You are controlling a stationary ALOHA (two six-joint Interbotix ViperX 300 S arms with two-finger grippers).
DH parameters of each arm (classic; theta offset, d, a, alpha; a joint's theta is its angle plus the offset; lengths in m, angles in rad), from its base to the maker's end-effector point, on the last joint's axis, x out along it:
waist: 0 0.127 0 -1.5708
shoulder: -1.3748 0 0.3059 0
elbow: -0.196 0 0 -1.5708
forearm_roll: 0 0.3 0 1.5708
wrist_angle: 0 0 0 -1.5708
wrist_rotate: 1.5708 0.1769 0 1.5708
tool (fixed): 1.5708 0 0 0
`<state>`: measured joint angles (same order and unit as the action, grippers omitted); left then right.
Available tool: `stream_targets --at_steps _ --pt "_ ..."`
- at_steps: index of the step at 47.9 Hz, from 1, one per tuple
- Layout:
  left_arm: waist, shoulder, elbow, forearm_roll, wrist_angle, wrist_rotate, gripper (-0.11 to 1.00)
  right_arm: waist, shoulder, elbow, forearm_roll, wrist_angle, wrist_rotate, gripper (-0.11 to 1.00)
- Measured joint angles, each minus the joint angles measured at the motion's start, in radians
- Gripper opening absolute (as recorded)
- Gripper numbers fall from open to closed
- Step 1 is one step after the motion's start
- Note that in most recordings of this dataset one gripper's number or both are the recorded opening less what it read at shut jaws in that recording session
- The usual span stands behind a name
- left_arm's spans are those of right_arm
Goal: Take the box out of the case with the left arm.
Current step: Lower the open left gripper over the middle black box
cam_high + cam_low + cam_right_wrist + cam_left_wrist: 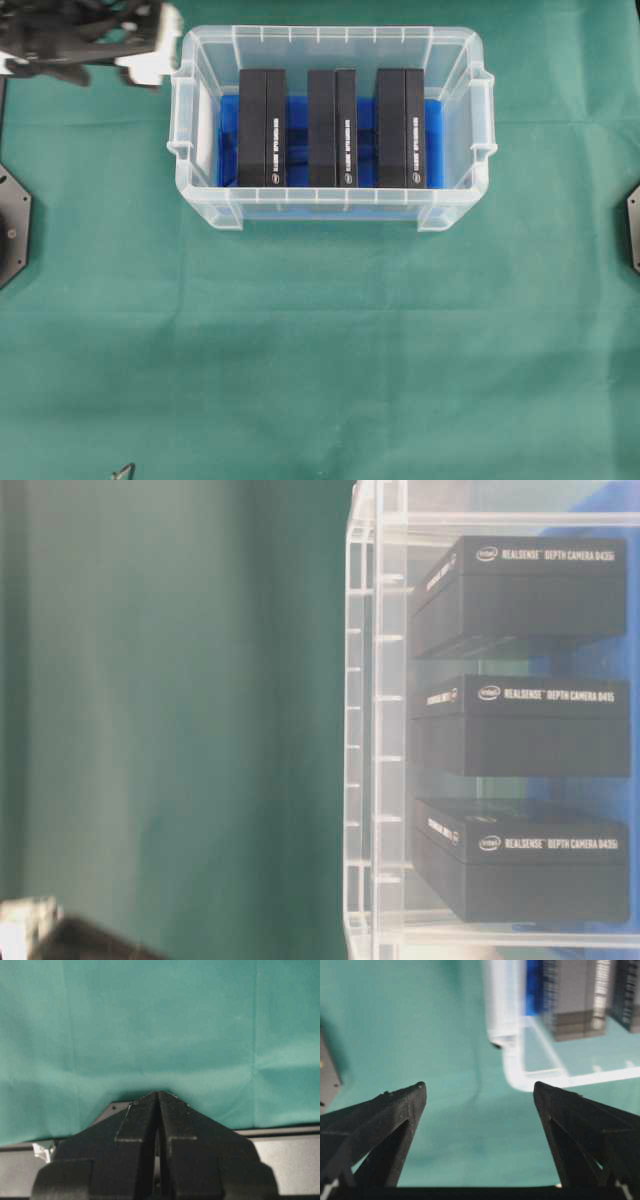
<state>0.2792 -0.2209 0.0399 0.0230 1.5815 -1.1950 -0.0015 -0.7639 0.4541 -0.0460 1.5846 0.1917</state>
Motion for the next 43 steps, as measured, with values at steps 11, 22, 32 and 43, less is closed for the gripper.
stream_targets --at_steps 11,22,32,43 --pt "-0.049 0.146 -0.149 0.0 -0.006 -0.037 0.9 0.0 0.0 0.0 0.0 -0.002 0.0 0.0" --pt "-0.081 0.295 -0.313 -0.002 -0.014 -0.037 0.9 0.0 -0.002 0.0 -0.014 -0.002 0.0 0.0" --pt "-0.084 0.431 -0.448 -0.002 -0.014 -0.034 0.9 0.0 -0.002 0.0 -0.017 0.0 0.0 0.0" --pt "-0.086 0.538 -0.58 -0.002 -0.017 -0.037 0.89 0.0 -0.005 0.0 -0.017 0.0 -0.002 0.0"
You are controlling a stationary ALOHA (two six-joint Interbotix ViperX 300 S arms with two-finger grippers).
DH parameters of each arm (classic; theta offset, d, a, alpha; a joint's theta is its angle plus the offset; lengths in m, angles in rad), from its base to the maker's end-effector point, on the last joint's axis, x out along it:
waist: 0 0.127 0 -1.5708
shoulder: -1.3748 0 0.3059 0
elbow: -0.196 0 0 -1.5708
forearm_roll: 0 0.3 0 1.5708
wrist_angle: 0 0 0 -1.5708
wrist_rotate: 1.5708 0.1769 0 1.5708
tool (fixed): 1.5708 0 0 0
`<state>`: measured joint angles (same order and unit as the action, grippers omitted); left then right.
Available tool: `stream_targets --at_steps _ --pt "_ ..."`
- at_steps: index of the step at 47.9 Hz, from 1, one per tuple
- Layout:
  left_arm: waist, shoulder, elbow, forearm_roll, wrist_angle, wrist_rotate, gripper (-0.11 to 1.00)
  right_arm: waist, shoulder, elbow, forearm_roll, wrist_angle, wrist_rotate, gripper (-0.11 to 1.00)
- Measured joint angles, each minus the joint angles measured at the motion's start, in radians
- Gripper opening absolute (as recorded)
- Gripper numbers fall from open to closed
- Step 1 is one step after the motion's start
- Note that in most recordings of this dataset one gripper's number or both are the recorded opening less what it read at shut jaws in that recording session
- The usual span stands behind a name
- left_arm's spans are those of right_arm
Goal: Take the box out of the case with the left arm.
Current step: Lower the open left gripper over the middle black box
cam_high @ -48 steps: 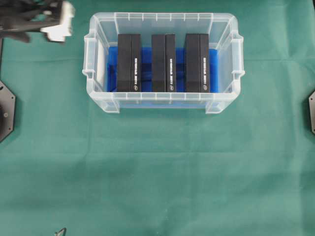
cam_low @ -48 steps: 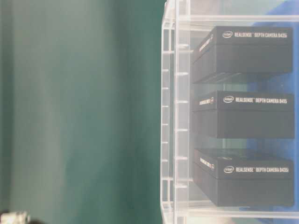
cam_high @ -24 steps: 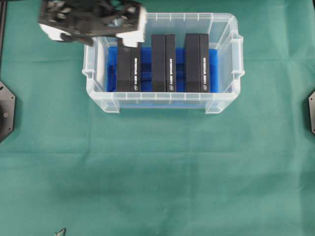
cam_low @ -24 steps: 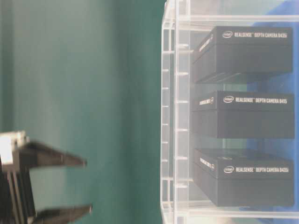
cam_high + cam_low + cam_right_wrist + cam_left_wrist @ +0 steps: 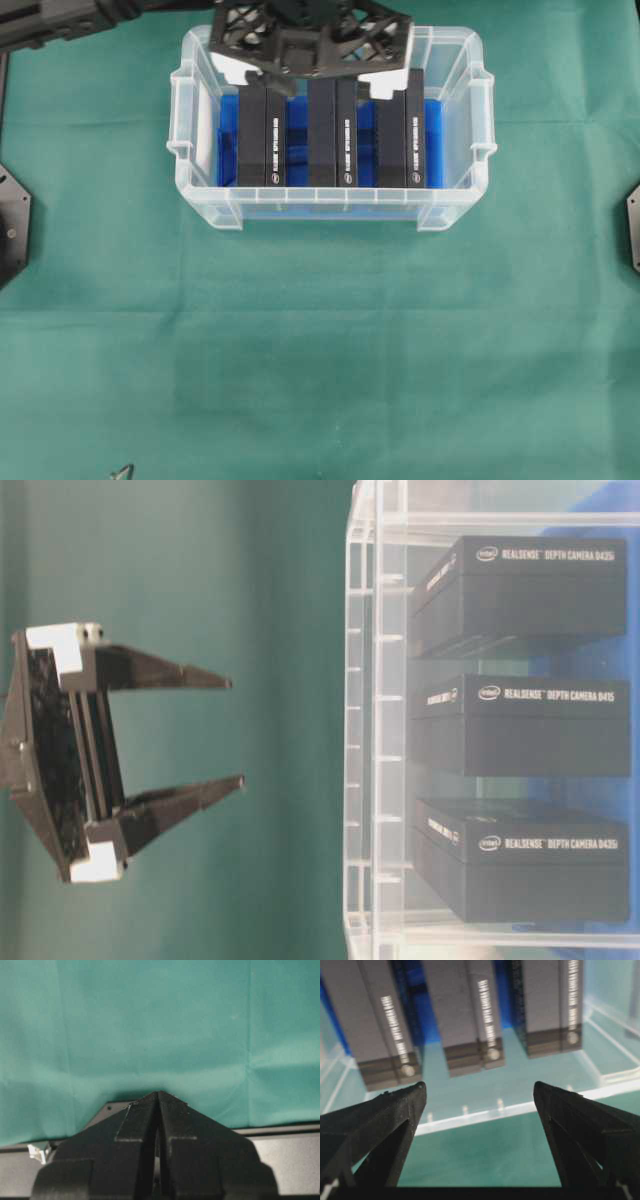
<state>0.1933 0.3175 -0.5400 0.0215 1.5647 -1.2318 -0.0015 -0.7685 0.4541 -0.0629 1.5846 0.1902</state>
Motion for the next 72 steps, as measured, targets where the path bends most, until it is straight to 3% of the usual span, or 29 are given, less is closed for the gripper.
stream_targets --at_steps 10,72 --pt "0.002 0.051 -0.064 0.0 0.0 -0.002 0.89 0.0 -0.002 0.0 -0.005 0.0 0.0 0.0" --pt "0.003 0.055 -0.061 0.0 0.006 0.003 0.89 0.0 -0.003 0.0 -0.023 0.0 -0.005 0.0"
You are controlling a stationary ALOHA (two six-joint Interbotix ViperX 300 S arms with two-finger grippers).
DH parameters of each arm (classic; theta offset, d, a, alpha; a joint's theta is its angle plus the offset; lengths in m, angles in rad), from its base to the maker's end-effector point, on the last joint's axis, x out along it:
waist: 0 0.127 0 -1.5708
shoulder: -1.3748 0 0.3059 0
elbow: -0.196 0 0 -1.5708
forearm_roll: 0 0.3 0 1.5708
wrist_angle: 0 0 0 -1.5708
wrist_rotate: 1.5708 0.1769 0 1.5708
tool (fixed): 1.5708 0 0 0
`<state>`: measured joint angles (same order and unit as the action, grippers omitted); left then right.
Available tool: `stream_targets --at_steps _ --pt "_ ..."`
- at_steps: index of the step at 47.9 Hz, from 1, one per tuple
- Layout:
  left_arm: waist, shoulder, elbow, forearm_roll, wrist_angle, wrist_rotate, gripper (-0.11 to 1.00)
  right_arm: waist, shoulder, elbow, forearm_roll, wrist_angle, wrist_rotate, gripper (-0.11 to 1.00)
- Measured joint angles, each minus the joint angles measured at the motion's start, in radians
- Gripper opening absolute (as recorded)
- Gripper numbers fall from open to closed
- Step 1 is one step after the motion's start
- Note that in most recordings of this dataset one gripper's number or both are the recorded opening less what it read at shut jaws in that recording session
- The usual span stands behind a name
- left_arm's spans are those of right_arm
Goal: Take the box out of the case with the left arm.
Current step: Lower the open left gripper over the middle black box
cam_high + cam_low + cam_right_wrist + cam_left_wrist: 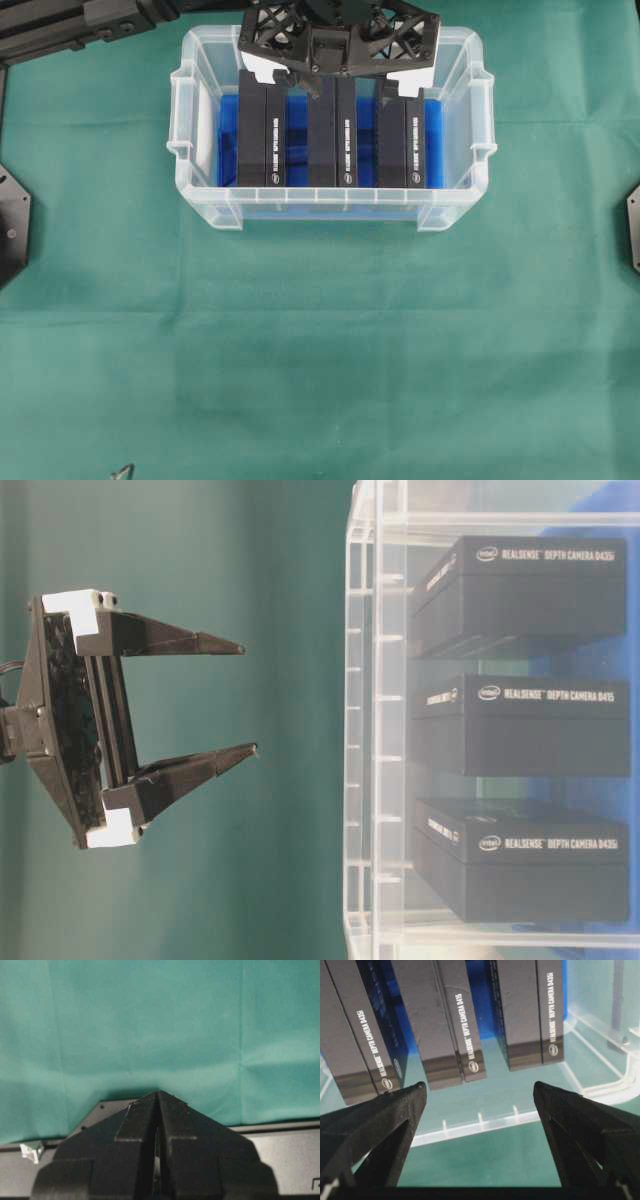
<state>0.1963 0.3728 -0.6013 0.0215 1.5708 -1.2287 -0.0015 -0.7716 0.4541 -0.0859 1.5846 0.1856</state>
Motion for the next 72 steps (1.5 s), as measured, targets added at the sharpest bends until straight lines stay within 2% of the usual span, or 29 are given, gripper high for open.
stream_targets --at_steps 37,49,72 --pt "0.0 0.0 0.037 0.012 -0.02 -0.002 0.89 0.0 0.0 0.0 0.002 0.0 0.0 0.0" --pt "0.0 -0.002 0.115 0.018 -0.067 -0.003 0.89 0.0 0.002 0.0 0.002 0.0 0.0 0.0" --pt "0.0 -0.005 0.298 0.021 -0.235 -0.011 0.89 0.0 0.0 0.0 0.0 0.002 0.0 0.0"
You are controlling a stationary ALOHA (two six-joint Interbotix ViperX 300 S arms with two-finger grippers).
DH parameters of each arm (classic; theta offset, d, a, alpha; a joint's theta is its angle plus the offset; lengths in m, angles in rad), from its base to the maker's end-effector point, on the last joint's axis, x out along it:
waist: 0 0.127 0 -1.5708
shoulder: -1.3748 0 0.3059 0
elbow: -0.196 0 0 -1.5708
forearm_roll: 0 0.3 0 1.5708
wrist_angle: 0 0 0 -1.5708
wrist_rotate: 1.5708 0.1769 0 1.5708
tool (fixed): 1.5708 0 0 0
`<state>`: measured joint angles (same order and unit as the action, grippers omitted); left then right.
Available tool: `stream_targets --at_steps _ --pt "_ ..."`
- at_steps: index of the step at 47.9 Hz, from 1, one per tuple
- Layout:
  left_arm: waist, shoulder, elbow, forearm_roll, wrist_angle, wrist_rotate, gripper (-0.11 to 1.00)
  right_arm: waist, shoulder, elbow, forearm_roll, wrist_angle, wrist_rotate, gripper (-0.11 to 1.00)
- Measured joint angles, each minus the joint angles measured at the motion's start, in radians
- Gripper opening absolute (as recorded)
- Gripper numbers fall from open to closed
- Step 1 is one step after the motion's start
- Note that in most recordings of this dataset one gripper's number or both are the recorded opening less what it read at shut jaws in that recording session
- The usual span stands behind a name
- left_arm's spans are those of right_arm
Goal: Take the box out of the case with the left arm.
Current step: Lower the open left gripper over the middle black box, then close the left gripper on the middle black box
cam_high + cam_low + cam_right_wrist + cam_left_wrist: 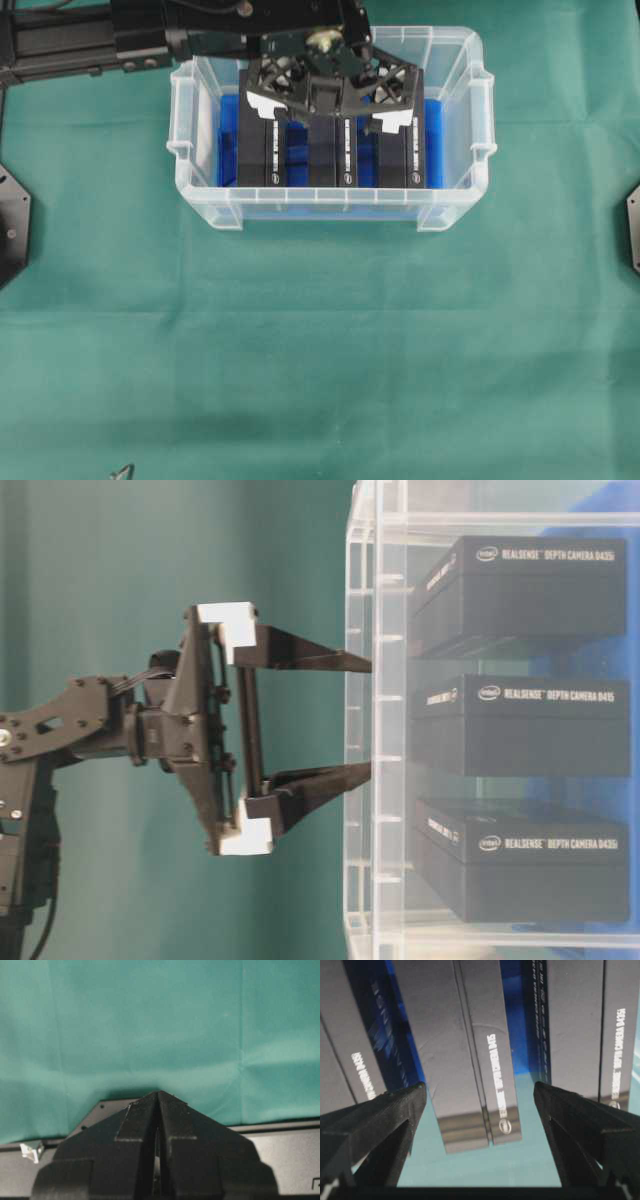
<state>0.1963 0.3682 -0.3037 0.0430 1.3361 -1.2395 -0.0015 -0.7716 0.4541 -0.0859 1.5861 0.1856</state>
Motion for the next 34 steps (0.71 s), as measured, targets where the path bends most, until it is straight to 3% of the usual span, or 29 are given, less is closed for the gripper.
stream_targets --at_steps 34 --pt "0.018 -0.006 0.094 0.0 -0.098 -0.002 0.89 0.0 0.0 0.0 0.0 0.0 0.0 0.0"
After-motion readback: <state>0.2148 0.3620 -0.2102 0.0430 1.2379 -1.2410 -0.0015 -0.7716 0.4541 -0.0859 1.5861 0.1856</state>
